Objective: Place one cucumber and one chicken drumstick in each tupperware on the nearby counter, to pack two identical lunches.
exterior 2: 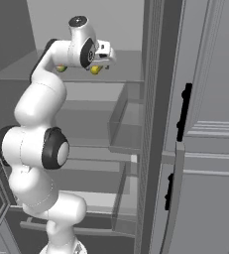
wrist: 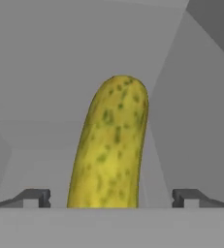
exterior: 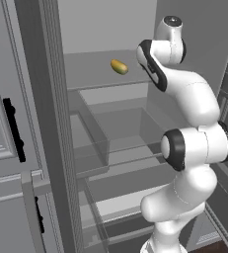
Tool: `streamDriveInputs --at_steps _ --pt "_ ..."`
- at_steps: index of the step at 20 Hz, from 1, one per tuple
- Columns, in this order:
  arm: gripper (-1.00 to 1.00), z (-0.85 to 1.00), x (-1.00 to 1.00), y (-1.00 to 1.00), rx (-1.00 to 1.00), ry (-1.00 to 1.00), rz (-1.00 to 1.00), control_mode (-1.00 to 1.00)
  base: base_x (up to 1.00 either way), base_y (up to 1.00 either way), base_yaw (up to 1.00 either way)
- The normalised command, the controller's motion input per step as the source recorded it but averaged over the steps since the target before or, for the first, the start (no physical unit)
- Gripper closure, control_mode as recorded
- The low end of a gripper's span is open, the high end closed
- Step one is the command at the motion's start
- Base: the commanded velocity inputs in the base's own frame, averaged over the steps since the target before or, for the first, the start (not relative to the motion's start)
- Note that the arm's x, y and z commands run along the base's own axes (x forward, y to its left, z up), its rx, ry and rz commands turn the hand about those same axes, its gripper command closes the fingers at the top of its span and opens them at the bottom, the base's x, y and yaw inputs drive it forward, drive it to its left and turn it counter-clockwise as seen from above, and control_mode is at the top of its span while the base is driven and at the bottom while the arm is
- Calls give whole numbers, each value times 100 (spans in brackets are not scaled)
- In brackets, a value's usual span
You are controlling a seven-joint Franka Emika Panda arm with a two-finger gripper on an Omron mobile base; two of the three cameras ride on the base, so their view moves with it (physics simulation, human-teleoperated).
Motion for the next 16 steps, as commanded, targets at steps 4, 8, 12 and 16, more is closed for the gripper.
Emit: streamDriveInputs --at_steps 4,8,12,16 --pt "-100 -43 0 -3 0 0 -10 -100 0 0 0" --pt "-100 -4 0 0 0 0 -3 -100 0 0 0" --pt "100 -1 0 1 0 0 -1 -100 0 0 0" --pt "100 0 -10 0 0 0 0 -100 0 0 0"
